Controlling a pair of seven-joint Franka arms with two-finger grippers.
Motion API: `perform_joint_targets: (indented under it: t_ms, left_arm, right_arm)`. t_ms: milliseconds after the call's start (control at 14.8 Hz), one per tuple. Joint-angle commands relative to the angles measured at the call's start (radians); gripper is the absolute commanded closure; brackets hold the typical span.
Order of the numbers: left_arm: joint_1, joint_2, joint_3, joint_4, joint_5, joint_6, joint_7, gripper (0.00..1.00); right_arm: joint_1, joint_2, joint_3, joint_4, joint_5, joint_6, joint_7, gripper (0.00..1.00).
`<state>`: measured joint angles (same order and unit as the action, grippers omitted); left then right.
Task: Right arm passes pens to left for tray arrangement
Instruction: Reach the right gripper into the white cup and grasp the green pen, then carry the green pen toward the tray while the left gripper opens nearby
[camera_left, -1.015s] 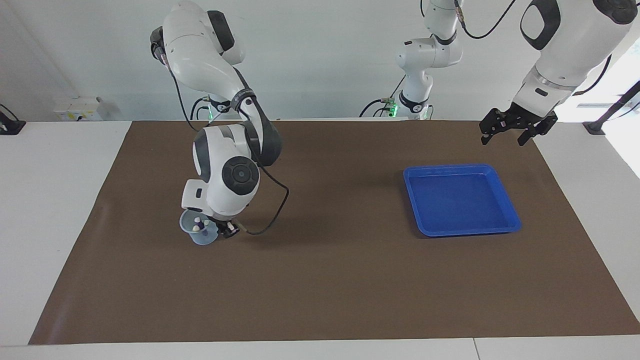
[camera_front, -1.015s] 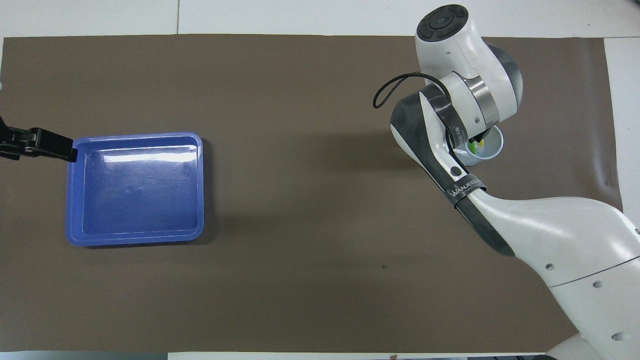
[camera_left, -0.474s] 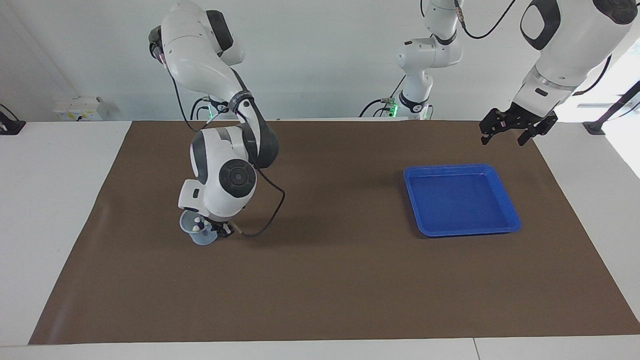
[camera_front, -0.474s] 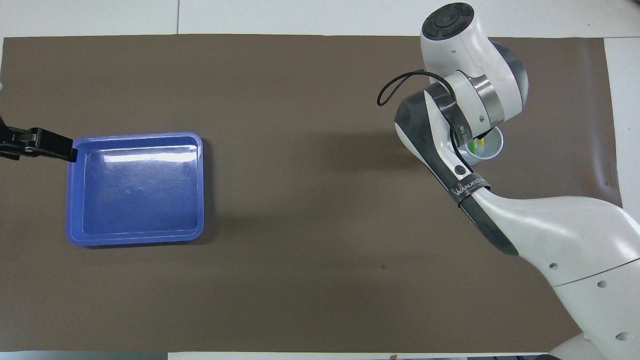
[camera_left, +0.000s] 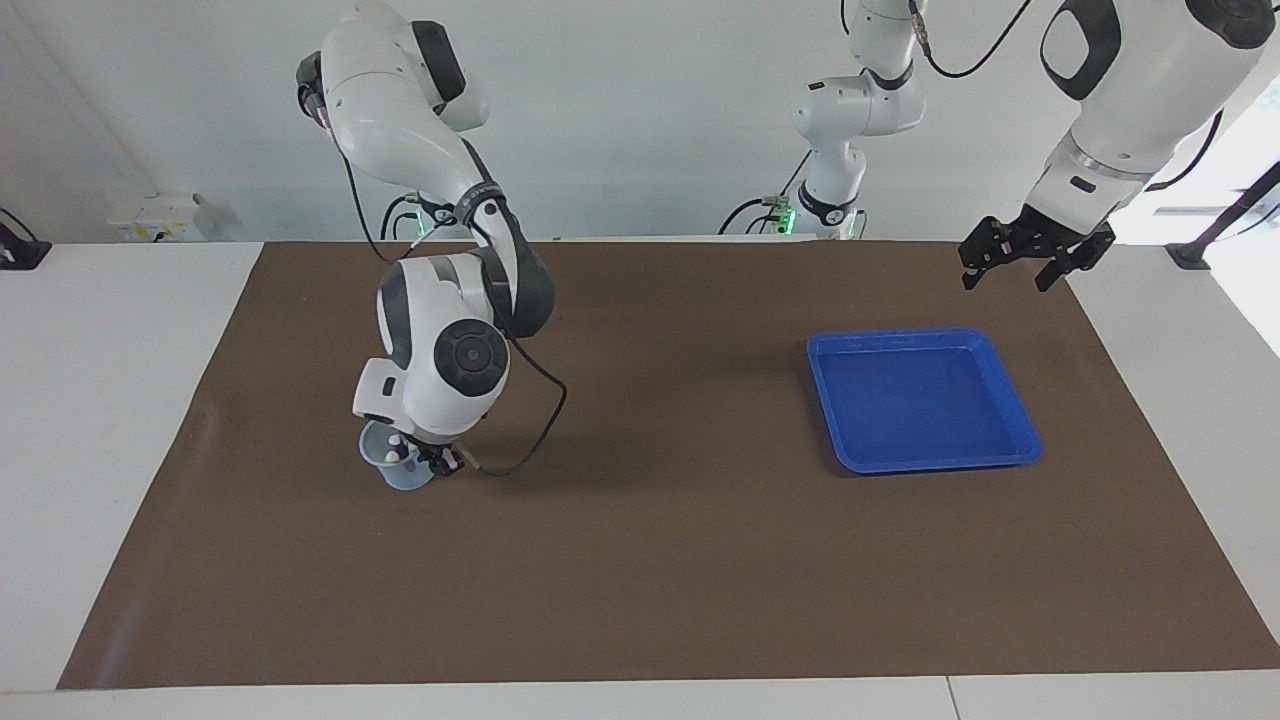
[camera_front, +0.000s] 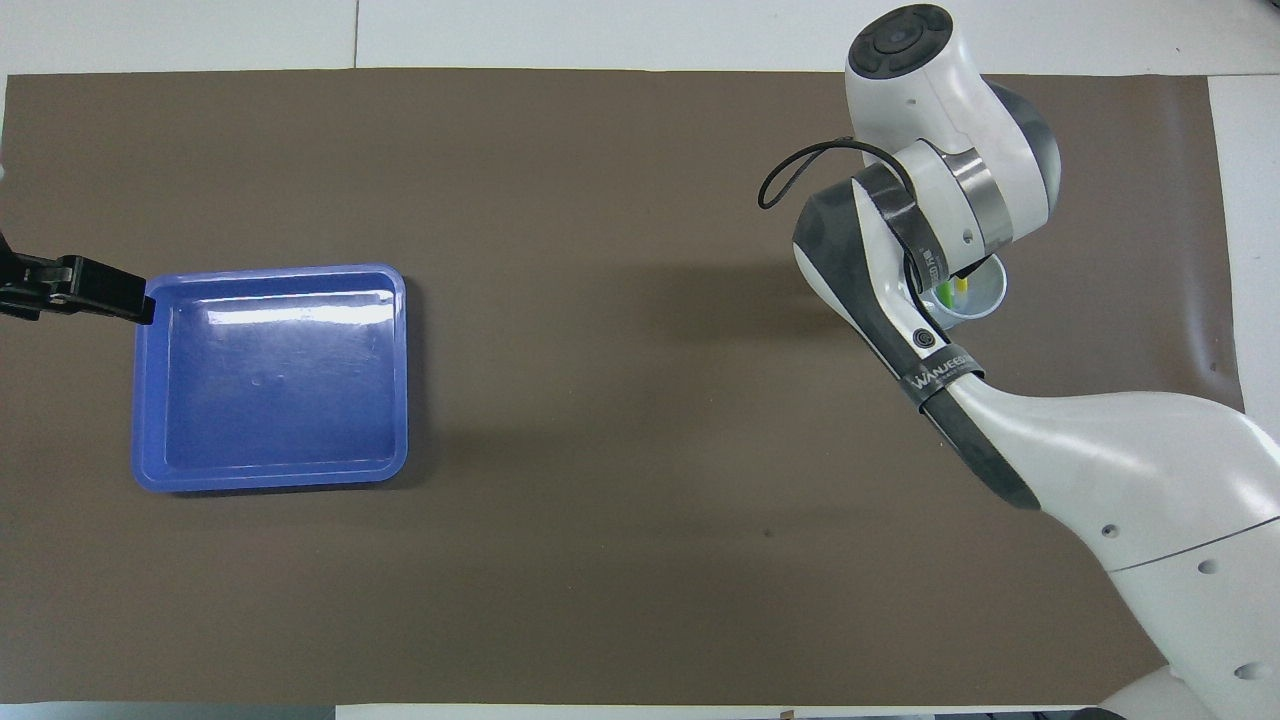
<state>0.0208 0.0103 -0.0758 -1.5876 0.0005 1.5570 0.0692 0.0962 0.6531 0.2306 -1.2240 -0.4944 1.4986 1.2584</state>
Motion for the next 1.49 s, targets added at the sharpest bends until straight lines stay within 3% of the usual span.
perform_joint_targets:
  t_ms: [0, 271, 474, 745, 1083, 1422]
  left_arm:
    - [0.001, -0.007, 0.004, 0.001, -0.008, -0.015, -0.003, 0.00]
    - [0.002, -0.009, 0.004, 0.001, -0.008, -0.015, -0.003, 0.00]
    - [0.002, -0.007, 0.004, 0.001, -0.008, -0.015, -0.003, 0.00]
    - [0.002, -0.009, 0.004, 0.001, -0.008, -0.015, -0.003, 0.00]
    - [-0.002, -0.010, 0.004, -0.003, -0.008, -0.024, -0.008, 0.00]
    - [0.004, -0.041, 0.007, -0.034, -0.016, -0.032, -0.008, 0.00]
  right_arm:
    - [-0.013, -0.032, 0.012, -0.052, -0.023, 0.031, 0.029, 0.66]
    - [-0.013, -0.032, 0.012, -0.051, -0.024, 0.026, 0.026, 1.00]
    - [-0.013, -0.038, 0.012, -0.042, -0.024, 0.017, 0.021, 1.00]
    - [-0.016, -0.162, 0.016, -0.046, 0.019, -0.017, -0.026, 1.00]
    - [-0.027, -0.326, 0.003, -0.042, 0.224, -0.054, -0.082, 1.00]
    - [-0.038, -0.408, -0.005, -0.048, 0.488, 0.023, -0.070, 1.00]
